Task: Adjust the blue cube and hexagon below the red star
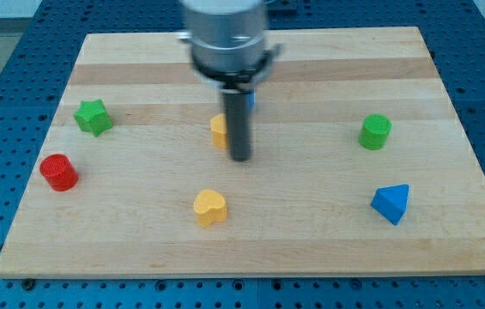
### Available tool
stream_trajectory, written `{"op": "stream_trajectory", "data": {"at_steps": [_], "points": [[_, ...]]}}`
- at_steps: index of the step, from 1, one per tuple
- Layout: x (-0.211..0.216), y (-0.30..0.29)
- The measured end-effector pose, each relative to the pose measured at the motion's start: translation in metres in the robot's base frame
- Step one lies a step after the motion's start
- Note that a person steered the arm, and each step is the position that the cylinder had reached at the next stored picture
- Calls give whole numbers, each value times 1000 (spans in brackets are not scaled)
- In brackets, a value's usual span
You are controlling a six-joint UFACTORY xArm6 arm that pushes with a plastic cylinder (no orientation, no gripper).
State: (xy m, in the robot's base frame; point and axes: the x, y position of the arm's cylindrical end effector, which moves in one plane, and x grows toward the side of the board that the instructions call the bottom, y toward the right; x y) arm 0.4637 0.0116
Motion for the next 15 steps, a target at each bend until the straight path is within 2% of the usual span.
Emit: {"op": "stream_trajectory", "data": {"at_steps": [1,2,3,4,5,6,7,8,9,10,11,12,13,15], "points": [[18,-26],[32,64],[4,98],[-44,103],[-85,75],[-104,3],[-93,-26],[-99,-23],[-129,-17],[-150,-79],[-162,-116],[-97,-155],[-75,-126],[-108,-99]]}}
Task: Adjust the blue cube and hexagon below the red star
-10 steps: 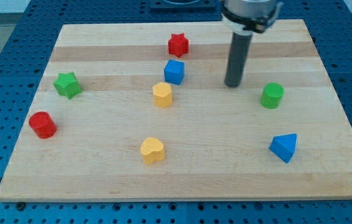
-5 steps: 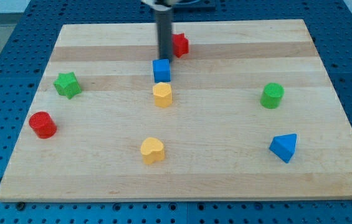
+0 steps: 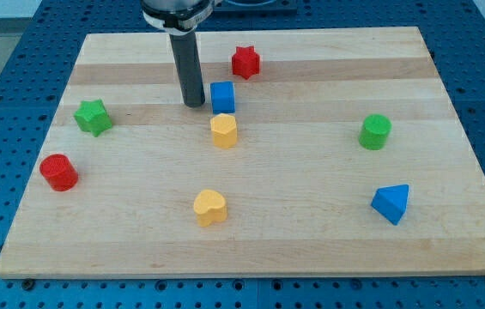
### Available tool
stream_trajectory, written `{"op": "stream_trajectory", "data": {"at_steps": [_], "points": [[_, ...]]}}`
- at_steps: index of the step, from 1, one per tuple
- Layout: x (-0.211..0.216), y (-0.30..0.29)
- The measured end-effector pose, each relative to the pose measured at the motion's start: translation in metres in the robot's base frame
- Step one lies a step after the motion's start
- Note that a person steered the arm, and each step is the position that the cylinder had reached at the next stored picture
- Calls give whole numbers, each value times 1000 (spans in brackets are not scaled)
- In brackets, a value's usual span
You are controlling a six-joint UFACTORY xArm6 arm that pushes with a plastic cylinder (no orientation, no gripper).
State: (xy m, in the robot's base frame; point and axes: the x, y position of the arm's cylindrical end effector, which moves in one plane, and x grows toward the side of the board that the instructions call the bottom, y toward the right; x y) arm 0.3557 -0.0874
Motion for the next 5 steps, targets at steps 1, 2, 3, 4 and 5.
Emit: {"op": "stream_trajectory", "data": {"at_steps": [1,2,3,4,5], "points": [[-6,30],[0,-28],[55,-41],[78,-1],[76,21]]}}
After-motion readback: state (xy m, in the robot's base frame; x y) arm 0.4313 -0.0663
